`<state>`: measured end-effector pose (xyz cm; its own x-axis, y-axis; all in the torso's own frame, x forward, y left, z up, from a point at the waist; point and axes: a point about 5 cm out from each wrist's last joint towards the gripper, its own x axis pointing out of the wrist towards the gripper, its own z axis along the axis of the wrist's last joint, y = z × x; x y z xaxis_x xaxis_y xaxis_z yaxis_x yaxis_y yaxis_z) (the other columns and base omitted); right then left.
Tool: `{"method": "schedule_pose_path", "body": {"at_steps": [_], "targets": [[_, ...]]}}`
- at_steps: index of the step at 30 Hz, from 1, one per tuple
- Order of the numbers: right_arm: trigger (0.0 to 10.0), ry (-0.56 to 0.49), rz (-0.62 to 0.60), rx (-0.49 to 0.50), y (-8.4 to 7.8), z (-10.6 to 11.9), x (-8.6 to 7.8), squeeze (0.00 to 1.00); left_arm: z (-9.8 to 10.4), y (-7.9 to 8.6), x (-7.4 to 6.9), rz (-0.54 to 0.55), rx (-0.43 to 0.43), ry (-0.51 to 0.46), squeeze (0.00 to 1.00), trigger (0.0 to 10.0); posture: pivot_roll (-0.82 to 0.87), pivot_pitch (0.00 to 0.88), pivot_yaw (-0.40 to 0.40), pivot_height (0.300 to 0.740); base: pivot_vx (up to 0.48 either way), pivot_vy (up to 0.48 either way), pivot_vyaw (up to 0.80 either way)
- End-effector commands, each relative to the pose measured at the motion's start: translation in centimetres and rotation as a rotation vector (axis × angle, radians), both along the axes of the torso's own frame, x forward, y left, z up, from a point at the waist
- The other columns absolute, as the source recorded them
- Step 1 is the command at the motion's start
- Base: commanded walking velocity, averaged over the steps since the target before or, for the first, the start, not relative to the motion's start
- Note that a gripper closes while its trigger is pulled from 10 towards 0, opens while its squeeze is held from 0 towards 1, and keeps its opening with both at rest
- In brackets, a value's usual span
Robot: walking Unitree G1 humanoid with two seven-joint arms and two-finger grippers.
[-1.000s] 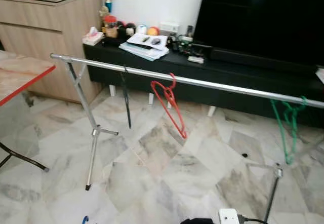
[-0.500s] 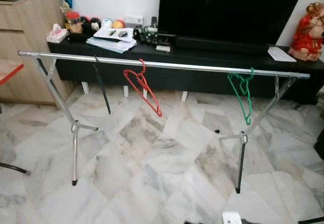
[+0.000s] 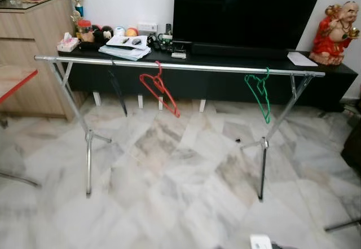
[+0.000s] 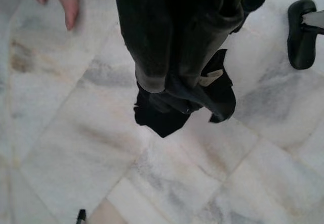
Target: Hang hanger
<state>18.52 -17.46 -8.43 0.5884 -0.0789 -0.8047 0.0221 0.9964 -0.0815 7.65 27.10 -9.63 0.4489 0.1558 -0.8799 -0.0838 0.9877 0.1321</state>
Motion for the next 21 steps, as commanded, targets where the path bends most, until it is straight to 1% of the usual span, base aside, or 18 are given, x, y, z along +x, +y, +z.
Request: {"method": "schedule_pose_path", "body": {"at_steps": [1,3,7,8,11,12,14,18,20,21], "targets": [[10.0,-0.019,-0.021,-0.022,-1.0,0.3,0.3,0.0,-0.2,-0.2,-0.6,-0.008,0.004,0.019,0.0,10.0,0.15,0.02,-0.101,0.74,-0.289,0.0,0.0],[10.0,-0.032,-0.031,-0.023,-1.0,0.3,0.4,0.0,-0.2,-0.2,-0.5,-0.009,0.005,0.019,0.0,10.0,0.15,0.02,-0.101,0.74,-0.289,0.0,0.0],[10.0,-0.119,-0.093,-0.011,-1.0,0.7,0.7,0.0,-0.2,-0.1,-0.5,-0.011,0.01,0.021,0.0,10.0,0.16,0.017,-0.094,0.74,-0.291,0.0,0.0],[10.0,-0.148,-0.115,0.005,-0.9,0.9,0.8,0.0,-0.1,-0.1,-0.5,-0.01,0.013,0.022,0.0,10.0,0.15,0.015,-0.09,0.74,-0.289,0.0,0.0],[10.0,-0.202,-0.123,0.02,-0.7,1.2,1.0,0.0,-0.1,0.1,-0.4,-0.018,0.023,0.025,0.0,10.0,0.15,0.002,-0.079,0.74,-0.286,0.0,0.0],[10.0,-0.236,-0.119,0.021,-0.6,1.4,1.2,0.0,0.0,0.2,-0.3,-0.017,0.029,0.021,0.0,10.0,0.15,0.0,-0.076,0.74,0.0,0.0,0.0],[10.0,-0.245,-0.118,0.021,-0.6,1.5,1.3,0.0,0.0,0.3,-0.2,-0.016,0.031,0.018,0.0,10.0,0.15,0.0,-0.075,0.74,0.0,0.0,0.0],[10.0,-0.298,-0.115,0.029,-0.3,1.8,1.6,0.0,0.7,1.4,0.8,0.016,0.06,-0.034,0.0,10.0,0.16,0.0,-0.07,0.74,0.0,0.0,0.0],[10.0,-0.314,-0.11,0.029,-0.1,1.9,1.7,0.0,1.0,1.4,2.2,0.003,0.075,-0.072,0.0,10.0,0.17,0.0,-0.07,0.74,0.0,0.0,0.0],[10.0,-0.329,-0.109,0.038,-0.1,2.0,1.8,0.0,1.2,1.2,3.3,-0.008,0.082,-0.094,0.0,10.0,0.17,0.0,-0.069,0.74,0.0,0.0,0.0]]}}
